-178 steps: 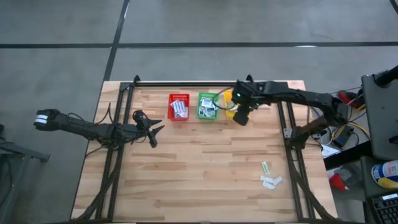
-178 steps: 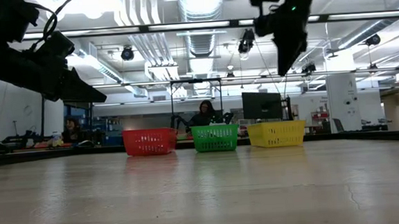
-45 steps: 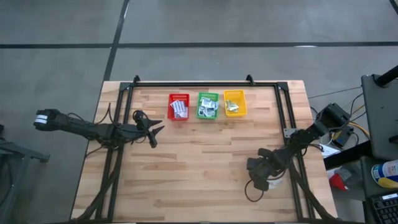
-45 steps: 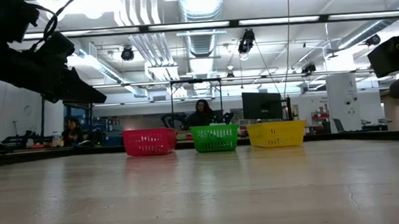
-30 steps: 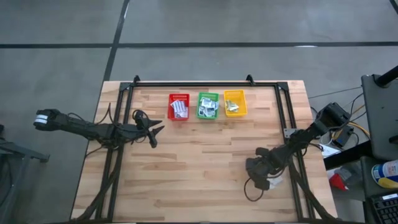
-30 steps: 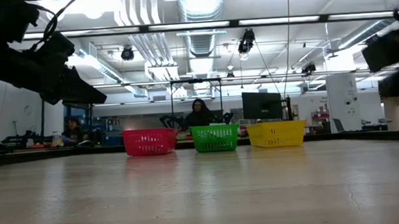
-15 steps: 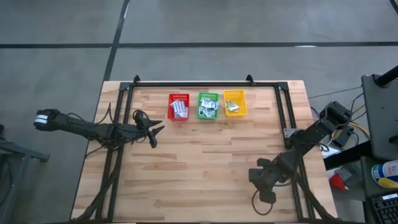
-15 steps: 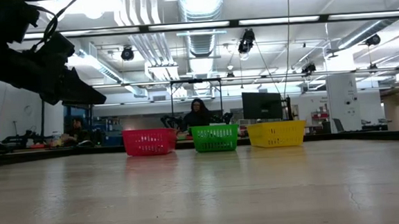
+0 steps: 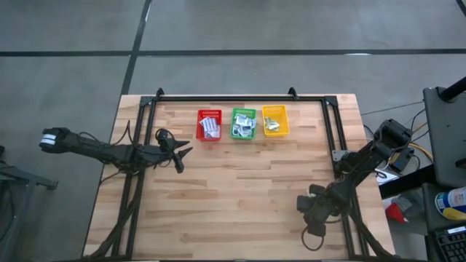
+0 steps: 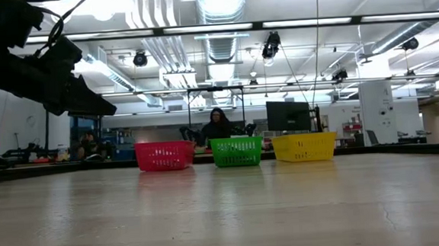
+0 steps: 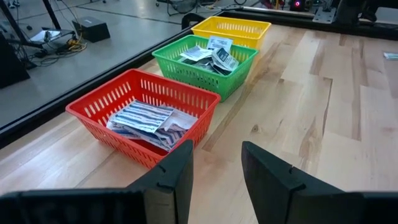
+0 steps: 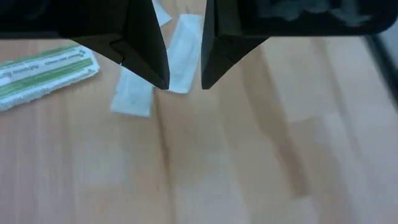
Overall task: Pick & Place First Aid Supplies
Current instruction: Put the green bandage into the yellow basket
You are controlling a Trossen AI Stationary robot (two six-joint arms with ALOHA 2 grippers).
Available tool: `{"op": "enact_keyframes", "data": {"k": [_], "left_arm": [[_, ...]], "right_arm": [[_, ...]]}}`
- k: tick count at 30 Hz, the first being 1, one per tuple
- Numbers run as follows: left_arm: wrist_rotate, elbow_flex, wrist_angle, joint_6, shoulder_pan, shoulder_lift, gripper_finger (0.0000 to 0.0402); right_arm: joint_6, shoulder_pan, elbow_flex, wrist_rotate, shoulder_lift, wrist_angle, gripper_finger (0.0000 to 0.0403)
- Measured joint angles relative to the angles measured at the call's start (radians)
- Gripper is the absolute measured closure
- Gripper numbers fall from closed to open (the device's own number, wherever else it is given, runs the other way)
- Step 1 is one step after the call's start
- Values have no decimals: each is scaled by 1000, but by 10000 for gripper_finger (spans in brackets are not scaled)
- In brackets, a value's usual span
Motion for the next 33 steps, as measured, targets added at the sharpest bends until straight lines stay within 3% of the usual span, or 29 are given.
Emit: {"op": "enact_keyframes", "data": {"k": [15, 33], "left_arm": [[10, 0, 1, -3, 0, 0, 268], [10, 0, -6, -3, 0, 0, 268]], "right_arm": [[14, -2, -73, -12, 18, 104, 329], [28, -2, -44, -57, 3, 93, 335]]}}
